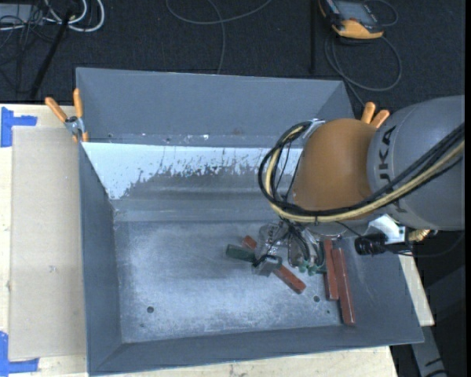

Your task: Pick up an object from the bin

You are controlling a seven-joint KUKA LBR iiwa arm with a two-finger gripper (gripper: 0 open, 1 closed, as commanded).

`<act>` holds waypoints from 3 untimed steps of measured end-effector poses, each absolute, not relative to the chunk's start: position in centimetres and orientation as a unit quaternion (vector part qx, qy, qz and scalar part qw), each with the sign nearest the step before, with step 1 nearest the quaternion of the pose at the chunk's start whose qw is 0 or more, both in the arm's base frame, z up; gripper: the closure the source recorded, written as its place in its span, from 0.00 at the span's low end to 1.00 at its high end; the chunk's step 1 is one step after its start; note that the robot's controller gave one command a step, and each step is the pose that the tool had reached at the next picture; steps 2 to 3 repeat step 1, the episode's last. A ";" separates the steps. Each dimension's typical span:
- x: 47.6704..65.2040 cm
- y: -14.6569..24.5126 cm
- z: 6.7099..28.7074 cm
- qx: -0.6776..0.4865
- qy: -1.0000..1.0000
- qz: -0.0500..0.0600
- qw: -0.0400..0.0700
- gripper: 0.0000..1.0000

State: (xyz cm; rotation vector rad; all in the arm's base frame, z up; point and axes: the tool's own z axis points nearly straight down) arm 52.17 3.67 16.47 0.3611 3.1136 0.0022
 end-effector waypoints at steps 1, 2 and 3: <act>52.8 3.4 29.4 0.108 0.994 0.001 0.005 1.00; 52.8 3.4 29.4 0.108 0.994 0.001 0.005 1.00; 52.8 3.4 29.4 0.108 0.994 0.001 0.005 1.00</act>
Offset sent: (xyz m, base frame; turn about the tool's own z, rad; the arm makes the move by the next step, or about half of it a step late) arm 0.0045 -0.0027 0.1247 -0.0089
